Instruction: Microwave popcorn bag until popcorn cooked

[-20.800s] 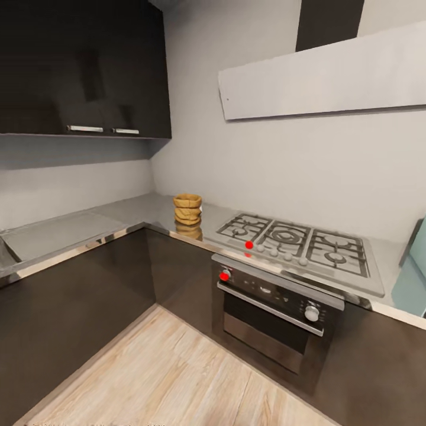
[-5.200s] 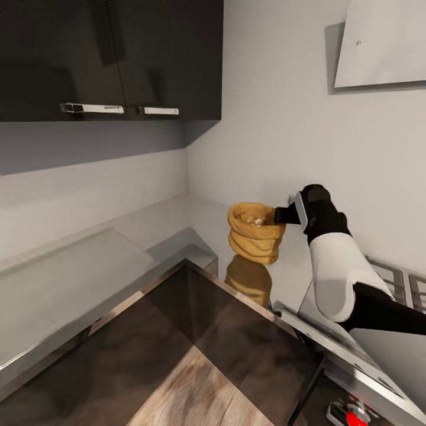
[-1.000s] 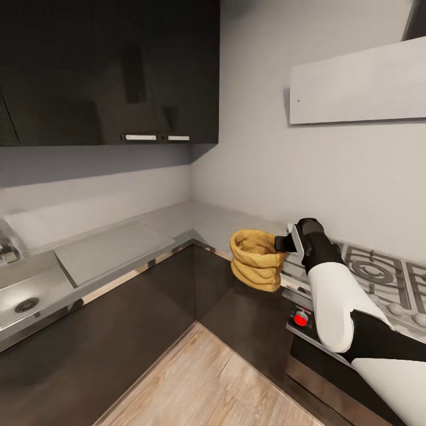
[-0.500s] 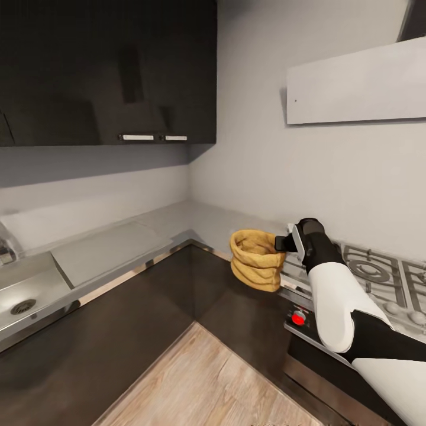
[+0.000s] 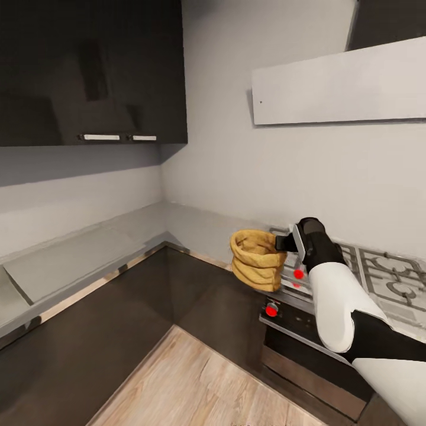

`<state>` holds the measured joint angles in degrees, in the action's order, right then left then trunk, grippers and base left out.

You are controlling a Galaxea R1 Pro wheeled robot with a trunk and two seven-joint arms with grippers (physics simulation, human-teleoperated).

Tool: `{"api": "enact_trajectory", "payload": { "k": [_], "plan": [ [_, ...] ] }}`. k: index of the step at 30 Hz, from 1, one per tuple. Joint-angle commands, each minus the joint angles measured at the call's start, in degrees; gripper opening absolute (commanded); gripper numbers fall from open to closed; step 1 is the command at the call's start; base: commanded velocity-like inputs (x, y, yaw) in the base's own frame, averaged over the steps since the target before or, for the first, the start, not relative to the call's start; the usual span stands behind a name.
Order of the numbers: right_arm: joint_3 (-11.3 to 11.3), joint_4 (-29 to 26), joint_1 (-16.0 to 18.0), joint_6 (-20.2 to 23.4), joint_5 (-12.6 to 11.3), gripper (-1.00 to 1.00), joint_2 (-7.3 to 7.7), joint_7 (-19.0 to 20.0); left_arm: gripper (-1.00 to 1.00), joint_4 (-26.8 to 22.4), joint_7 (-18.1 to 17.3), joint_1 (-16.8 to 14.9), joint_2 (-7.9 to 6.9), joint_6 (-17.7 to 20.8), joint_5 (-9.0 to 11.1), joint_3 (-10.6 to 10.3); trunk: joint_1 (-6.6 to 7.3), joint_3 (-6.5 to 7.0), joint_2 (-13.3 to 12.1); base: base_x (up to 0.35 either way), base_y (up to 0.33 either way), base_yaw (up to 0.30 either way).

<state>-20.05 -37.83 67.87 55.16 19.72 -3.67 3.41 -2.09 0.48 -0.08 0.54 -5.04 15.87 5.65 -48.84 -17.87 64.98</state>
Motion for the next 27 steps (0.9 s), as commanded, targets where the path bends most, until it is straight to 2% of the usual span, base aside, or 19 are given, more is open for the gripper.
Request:
{"api": "enact_trajectory", "payload": {
  "k": [1,4,10,27],
  "plan": [
    [-0.34,-0.05,0.07,0.13,0.5,-1.0,-0.06,0.42,1.0,-0.02,0.05,-0.01,0.04,-0.14,-0.05,0.46,0.0,-0.07,0.04,-0.076,0.0,-0.292],
    [-0.34,-0.1,0.07,0.18,0.49,-1.0,0.18,0.45,1.0,-0.02,0.05,-0.01,0.12,-0.12,-0.05,0.56,0.0,-0.07,0.04,-0.249,0.0,-0.227],
    [-0.34,-0.07,0.07,0.14,0.39,-1.0,0.97,0.54,1.0,-0.02,0.05,-0.01,0.16,-0.08,-0.05,0.59,0.0,-0.07,0.04,-0.326,0.041,-0.029],
    [-0.27,0.14,0.07,0.12,0.68,-1.0,1.03,0.6,1.0,-0.02,0.05,-0.01,0.07,-0.06,-0.05,0.59,0.0,-0.07,0.04,-0.334,0.082,0.0]
  ]
}}
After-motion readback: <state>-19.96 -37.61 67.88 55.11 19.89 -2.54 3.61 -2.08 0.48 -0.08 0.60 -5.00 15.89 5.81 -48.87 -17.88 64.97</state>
